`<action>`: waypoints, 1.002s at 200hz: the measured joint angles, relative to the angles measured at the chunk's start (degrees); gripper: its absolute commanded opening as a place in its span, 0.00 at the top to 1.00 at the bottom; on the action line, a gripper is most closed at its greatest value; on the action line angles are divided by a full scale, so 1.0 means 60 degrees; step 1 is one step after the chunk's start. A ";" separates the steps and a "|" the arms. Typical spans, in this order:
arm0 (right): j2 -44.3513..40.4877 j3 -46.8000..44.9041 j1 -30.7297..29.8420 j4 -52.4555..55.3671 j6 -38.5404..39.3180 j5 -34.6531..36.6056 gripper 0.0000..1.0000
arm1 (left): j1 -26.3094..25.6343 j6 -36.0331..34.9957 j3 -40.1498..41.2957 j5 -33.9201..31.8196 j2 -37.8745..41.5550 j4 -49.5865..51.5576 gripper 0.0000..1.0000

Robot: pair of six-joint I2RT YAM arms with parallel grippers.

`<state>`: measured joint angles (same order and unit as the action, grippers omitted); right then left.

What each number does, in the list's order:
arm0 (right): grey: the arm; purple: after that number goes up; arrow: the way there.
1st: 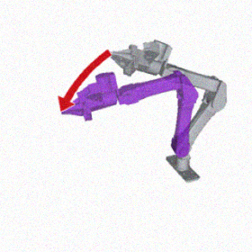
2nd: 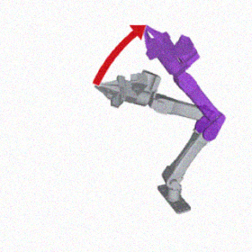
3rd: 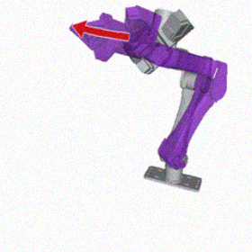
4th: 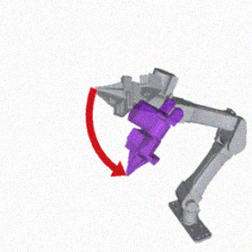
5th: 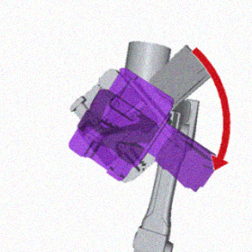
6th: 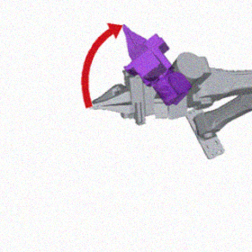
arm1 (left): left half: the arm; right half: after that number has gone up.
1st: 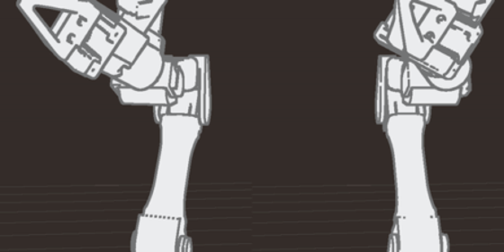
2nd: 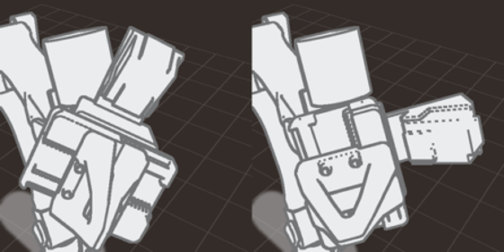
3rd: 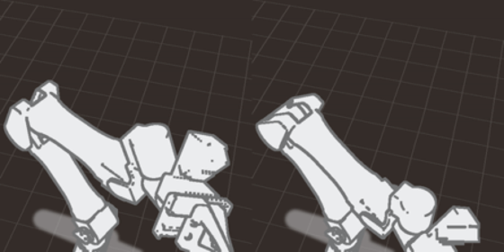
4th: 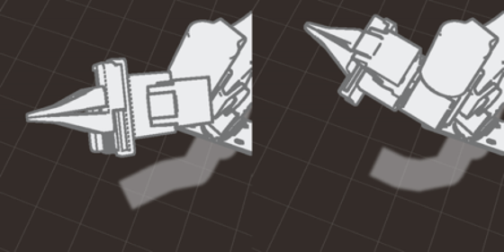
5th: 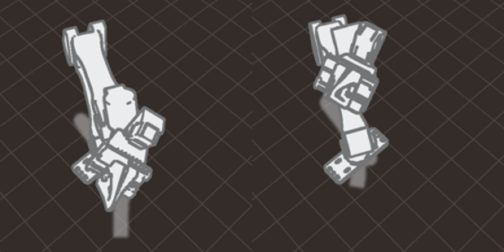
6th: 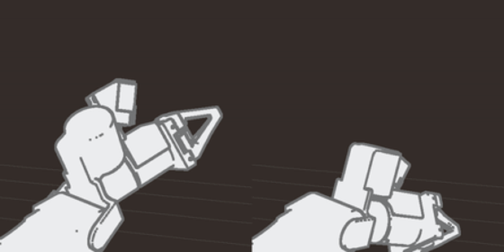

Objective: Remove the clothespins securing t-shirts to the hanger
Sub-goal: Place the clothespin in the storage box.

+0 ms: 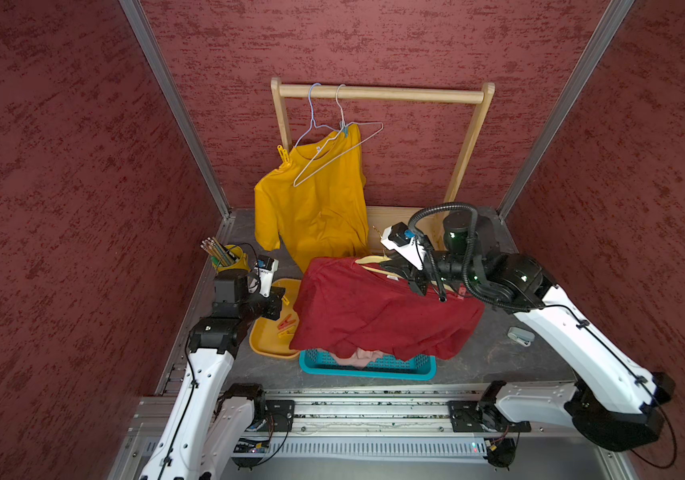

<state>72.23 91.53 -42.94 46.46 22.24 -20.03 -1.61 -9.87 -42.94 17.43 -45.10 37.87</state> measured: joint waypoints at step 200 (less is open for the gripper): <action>-0.0219 -0.0430 0.0000 -0.1268 -0.0401 0.0018 1.00 | -0.0834 -0.0601 -0.2488 0.2568 0.0641 -0.2200 0.54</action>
<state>70.91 88.95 -42.94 38.85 19.84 -19.92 -6.61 -13.47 -57.87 32.84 -41.25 24.67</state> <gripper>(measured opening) 0.096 0.452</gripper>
